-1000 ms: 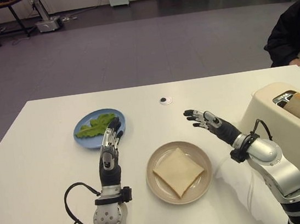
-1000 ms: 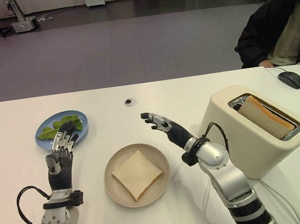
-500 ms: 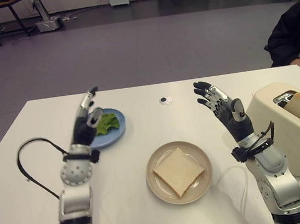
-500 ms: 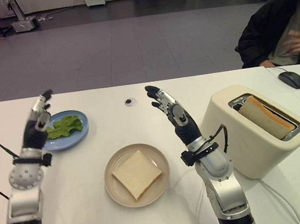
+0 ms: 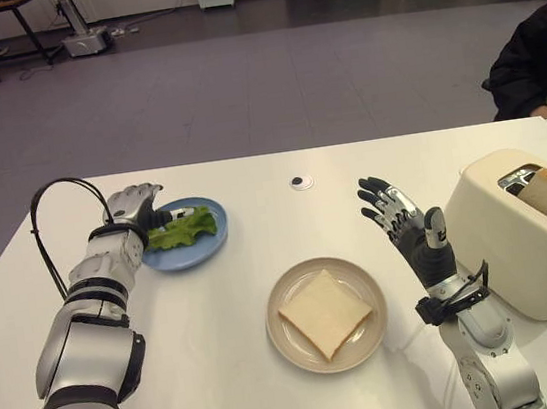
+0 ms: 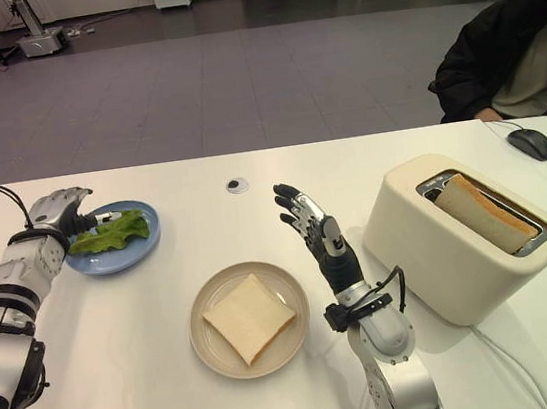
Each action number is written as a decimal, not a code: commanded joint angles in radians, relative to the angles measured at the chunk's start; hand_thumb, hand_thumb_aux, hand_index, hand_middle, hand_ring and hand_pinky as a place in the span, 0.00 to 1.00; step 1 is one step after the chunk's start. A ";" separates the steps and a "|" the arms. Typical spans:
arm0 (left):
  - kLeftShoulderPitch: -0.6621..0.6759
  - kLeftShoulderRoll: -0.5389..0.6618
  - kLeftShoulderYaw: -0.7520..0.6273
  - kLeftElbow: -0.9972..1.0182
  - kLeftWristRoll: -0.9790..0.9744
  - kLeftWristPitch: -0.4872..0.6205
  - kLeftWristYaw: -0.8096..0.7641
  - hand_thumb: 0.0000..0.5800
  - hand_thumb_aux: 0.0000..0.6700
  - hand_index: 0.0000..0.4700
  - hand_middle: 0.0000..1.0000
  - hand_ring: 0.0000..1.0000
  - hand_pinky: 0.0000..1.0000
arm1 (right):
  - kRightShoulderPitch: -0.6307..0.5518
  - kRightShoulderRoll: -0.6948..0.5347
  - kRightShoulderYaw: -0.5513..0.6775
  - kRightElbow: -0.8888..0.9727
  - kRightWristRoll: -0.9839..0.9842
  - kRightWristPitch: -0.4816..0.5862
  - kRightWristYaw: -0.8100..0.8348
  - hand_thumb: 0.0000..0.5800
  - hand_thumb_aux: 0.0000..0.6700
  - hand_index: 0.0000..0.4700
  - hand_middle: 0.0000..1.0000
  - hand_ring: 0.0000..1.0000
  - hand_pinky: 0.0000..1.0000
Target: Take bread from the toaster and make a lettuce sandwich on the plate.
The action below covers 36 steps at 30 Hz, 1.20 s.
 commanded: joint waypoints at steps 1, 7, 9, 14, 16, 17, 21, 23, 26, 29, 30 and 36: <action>-0.013 -0.014 -0.037 0.047 -0.004 0.009 -0.021 0.68 0.44 0.44 0.00 0.00 0.00 | 0.006 0.000 0.008 0.011 -0.017 -0.005 -0.001 0.00 0.00 0.00 0.00 0.00 0.00; 0.010 -0.001 -0.072 0.071 -0.006 0.027 -0.027 0.81 0.57 0.57 0.00 0.00 0.00 | 0.004 -0.003 0.007 0.017 -0.024 -0.010 0.002 0.00 0.00 0.00 0.00 0.00 0.00; 0.017 0.001 -0.084 0.075 -0.005 0.032 -0.028 0.84 0.60 0.60 0.00 0.00 0.00 | 0.003 -0.004 0.007 0.016 -0.025 -0.009 0.003 0.00 0.00 0.00 0.00 0.00 0.00; 0.035 0.004 -0.110 0.085 -0.001 0.047 -0.018 0.81 0.57 0.57 0.00 0.00 0.00 | 0.007 -0.005 0.006 0.017 -0.026 -0.013 0.004 0.00 0.00 0.00 0.00 0.00 0.00; 0.039 0.005 -0.121 0.087 0.002 0.053 -0.013 0.81 0.56 0.56 0.00 0.00 0.00 | 0.010 -0.005 0.006 0.016 -0.027 -0.014 0.003 0.00 0.00 0.00 0.00 0.00 0.00; 0.040 0.005 -0.128 0.088 0.003 0.056 -0.011 0.80 0.56 0.56 0.00 0.00 0.00 | 0.012 -0.004 0.008 0.015 -0.028 -0.015 0.003 0.00 0.00 0.00 0.00 0.00 0.00; 0.050 0.008 -0.146 0.088 0.005 0.063 0.002 0.79 0.54 0.54 0.00 0.00 0.00 | 0.014 -0.003 0.014 0.022 -0.024 -0.020 0.007 0.00 0.00 0.00 0.00 0.00 0.00; 0.055 0.012 -0.150 0.090 0.002 0.064 0.007 0.78 0.53 0.53 0.00 0.00 0.00 | 0.011 -0.003 0.016 0.028 -0.023 -0.023 0.010 0.00 0.00 0.00 0.00 0.00 0.00; 0.060 0.015 -0.160 0.091 0.000 0.067 0.008 0.82 0.57 0.57 0.00 0.00 0.00 | 0.012 0.000 0.019 0.033 -0.023 -0.029 0.012 0.00 0.00 0.00 0.00 0.00 0.00; 0.069 0.017 -0.161 0.092 -0.006 0.065 0.000 1.00 1.00 1.00 0.00 0.00 0.00 | 0.012 0.002 0.022 0.036 -0.024 -0.034 0.012 0.00 0.00 0.00 0.00 0.00 0.00; 0.071 0.018 -0.162 0.092 -0.007 0.063 -0.001 1.00 1.00 1.00 0.00 0.00 0.00 | 0.012 0.002 0.023 0.037 -0.023 -0.035 0.012 0.00 0.00 0.00 0.00 0.00 0.00; 0.057 0.017 -0.161 0.082 -0.009 0.042 0.021 1.00 1.00 1.00 0.00 0.00 0.00 | 0.012 0.008 0.030 0.043 -0.026 -0.039 0.011 0.00 0.00 0.00 0.00 0.00 0.00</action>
